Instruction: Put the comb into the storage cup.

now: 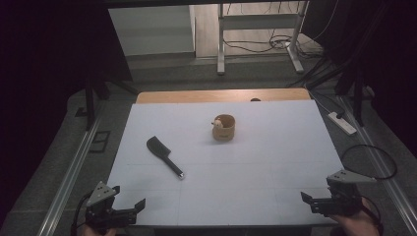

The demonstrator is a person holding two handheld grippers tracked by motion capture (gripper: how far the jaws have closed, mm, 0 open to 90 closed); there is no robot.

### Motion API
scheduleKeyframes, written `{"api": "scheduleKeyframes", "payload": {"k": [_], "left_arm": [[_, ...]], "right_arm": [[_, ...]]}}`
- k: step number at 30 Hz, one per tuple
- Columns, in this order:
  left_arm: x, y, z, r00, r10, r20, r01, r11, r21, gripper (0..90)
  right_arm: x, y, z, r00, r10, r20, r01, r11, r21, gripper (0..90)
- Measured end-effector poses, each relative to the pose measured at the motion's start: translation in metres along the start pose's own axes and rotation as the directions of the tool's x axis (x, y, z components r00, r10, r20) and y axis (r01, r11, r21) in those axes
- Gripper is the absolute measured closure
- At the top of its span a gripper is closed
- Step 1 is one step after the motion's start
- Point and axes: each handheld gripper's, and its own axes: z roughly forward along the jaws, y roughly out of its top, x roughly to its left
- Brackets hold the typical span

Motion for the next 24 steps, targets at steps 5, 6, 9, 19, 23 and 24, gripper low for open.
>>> {"api": "scheduleKeyframes", "payload": {"k": [5,6,9,19,23,24], "left_arm": [[-0.002,0.001,0.000,0.9999,0.007,-0.008,-0.007,0.9999,0.008,0.0],[-0.003,0.002,0.000,0.9998,-0.001,0.017,0.001,1.0000,0.008,0.0],[-0.004,0.004,0.000,0.9999,0.008,0.014,-0.008,0.9998,0.016,0.0],[-0.009,0.014,0.010,0.9993,0.019,0.032,-0.020,0.9993,0.030,0.0],[-0.010,0.018,0.017,0.9985,0.025,0.049,-0.027,0.9988,0.041,0.0],[-0.010,0.018,0.018,0.9980,0.027,0.058,-0.029,0.9986,0.044,0.0]], "right_arm": [[0.001,0.000,0.001,1.0000,-0.004,0.000,0.004,1.000,0.006,0.0],[0.001,0.000,0.001,1.0000,-0.008,0.003,0.008,1.000,0.006,0.0],[0.001,0.000,0.000,0.9999,-0.009,0.005,0.009,1.000,0.002,0.0],[0.002,0.000,-0.001,0.9998,-0.014,0.012,0.014,1.000,-0.009,0.0],[0.002,0.000,-0.001,0.9997,-0.022,0.011,0.022,1.000,-0.008,0.0],[0.002,0.000,-0.001,0.9997,-0.022,0.011,0.022,1.000,-0.008,0.0]]}}
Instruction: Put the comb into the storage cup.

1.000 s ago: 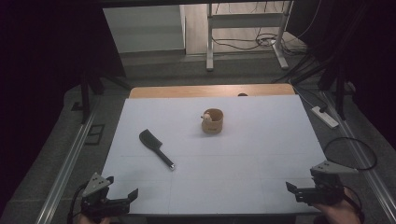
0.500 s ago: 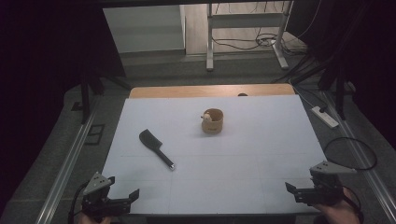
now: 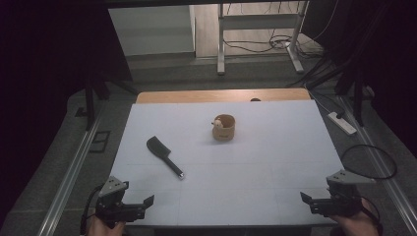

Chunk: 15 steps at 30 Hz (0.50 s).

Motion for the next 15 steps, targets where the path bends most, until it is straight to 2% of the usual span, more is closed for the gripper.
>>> {"api": "scheduleKeyframes", "payload": {"k": [5,12,15], "left_arm": [[0.000,0.004,0.007,0.9994,0.017,0.031,-0.017,0.9998,0.009,0.0],[0.001,0.017,0.020,0.9985,0.047,0.029,-0.048,0.9981,0.039,0.0],[0.002,0.021,0.025,0.9985,0.024,0.050,-0.025,0.9994,0.023,0.0]], "right_arm": [[0.000,0.000,0.000,1.0000,-0.002,-0.004,0.002,1.000,0.000,0.0],[0.001,0.000,0.000,0.9999,-0.007,-0.008,0.007,1.000,0.002,0.0],[0.001,0.000,0.001,0.9999,-0.009,-0.008,0.009,1.000,0.004,0.0]]}}
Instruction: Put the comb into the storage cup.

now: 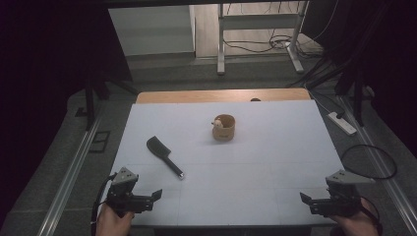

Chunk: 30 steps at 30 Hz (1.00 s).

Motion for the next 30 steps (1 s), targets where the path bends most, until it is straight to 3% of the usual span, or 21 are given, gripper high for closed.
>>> {"api": "scheduleKeyframes", "payload": {"k": [6,16,21,25,30], "left_arm": [[0.001,0.008,0.009,0.9999,0.006,0.009,-0.006,0.9999,-0.010,0.0],[0.002,0.019,0.023,0.9998,0.010,0.015,-0.010,0.9993,0.037,0.0],[0.003,0.025,0.030,0.9997,0.004,0.025,-0.005,0.9991,0.041,0.0],[0.003,0.032,0.038,0.9980,-0.015,0.062,0.011,0.9978,0.065,0.0],[0.003,0.039,0.044,0.9974,-0.026,0.067,0.021,0.9969,0.075,0.0]], "right_arm": [[0.000,0.000,0.000,1.0000,-0.001,-0.002,0.001,1.000,0.004,0.0],[0.000,0.000,0.001,1.0000,0.000,-0.004,0.000,1.000,0.009,0.0],[0.000,0.000,0.001,1.0000,0.000,-0.004,0.000,1.000,0.010,0.0],[0.000,0.000,0.001,1.0000,0.001,-0.006,-0.001,1.000,0.011,0.0],[0.000,0.000,0.001,1.0000,-0.002,-0.008,0.002,1.000,0.012,0.0]]}}
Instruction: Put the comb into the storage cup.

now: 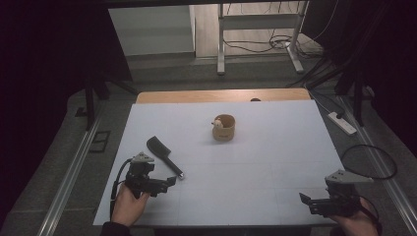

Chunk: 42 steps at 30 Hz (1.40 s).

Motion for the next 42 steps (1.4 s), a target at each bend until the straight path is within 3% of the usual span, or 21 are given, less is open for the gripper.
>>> {"api": "scheduleKeyframes", "payload": {"k": [5,20,37,42], "left_arm": [[0.002,0.005,0.005,1.0000,0.002,-0.004,-0.002,1.0000,0.006,0.0],[0.005,0.026,0.023,0.9977,0.068,0.008,-0.068,0.9969,0.039,0.0],[0.006,0.045,0.039,0.9952,0.097,-0.004,-0.097,0.9930,0.067,0.0],[0.005,0.053,0.047,0.9945,0.104,0.011,-0.104,0.9917,0.075,0.0]], "right_arm": [[0.000,0.000,0.000,1.0000,0.000,0.000,0.000,1.000,0.000,0.0],[0.000,0.000,0.001,1.0000,-0.003,-0.003,0.003,1.000,0.002,0.0],[0.000,0.000,0.001,1.0000,-0.003,-0.008,0.003,1.000,0.009,0.0],[0.000,0.000,0.001,1.0000,-0.003,-0.008,0.003,1.000,0.011,0.0]]}}
